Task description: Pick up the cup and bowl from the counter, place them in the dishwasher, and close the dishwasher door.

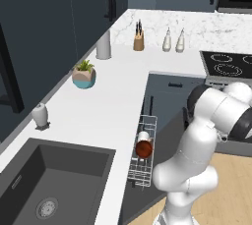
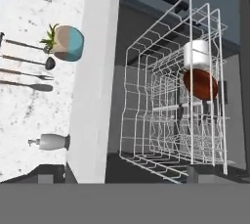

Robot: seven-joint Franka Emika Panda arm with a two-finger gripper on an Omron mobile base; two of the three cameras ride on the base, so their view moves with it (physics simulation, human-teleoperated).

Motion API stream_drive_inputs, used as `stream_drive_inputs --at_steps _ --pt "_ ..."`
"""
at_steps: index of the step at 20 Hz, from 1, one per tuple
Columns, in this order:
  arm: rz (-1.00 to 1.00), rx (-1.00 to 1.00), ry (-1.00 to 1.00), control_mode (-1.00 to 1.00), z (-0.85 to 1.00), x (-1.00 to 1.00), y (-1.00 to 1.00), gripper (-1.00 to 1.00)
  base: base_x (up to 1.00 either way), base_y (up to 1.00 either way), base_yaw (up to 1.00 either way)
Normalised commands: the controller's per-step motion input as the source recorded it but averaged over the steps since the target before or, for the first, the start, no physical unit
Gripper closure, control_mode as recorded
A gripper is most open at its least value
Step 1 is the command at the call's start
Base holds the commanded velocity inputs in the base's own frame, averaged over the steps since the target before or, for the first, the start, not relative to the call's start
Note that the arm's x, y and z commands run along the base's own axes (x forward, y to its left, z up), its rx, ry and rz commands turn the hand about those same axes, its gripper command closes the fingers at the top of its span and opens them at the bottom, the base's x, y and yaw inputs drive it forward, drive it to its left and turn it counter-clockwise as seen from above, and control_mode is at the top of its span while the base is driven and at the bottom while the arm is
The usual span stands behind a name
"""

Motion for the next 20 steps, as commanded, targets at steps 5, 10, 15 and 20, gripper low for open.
stream_drive_inputs --at_steps 5,10,15,20 --pt "0.00 0.45 0.00 -1.00 -0.35 -0.01 -0.74 -1.00 0.00 0.00 0.00" --pt "0.00 0.43 -0.02 -1.00 -0.29 0.00 -0.61 -1.00 0.00 0.00 0.00" --pt "0.00 0.32 0.00 -1.00 -0.66 0.00 -0.40 -1.00 0.00 0.00 0.00" --pt "0.00 0.00 0.00 -1.00 -0.52 0.05 -0.02 -1.00 0.00 0.00 0.00"
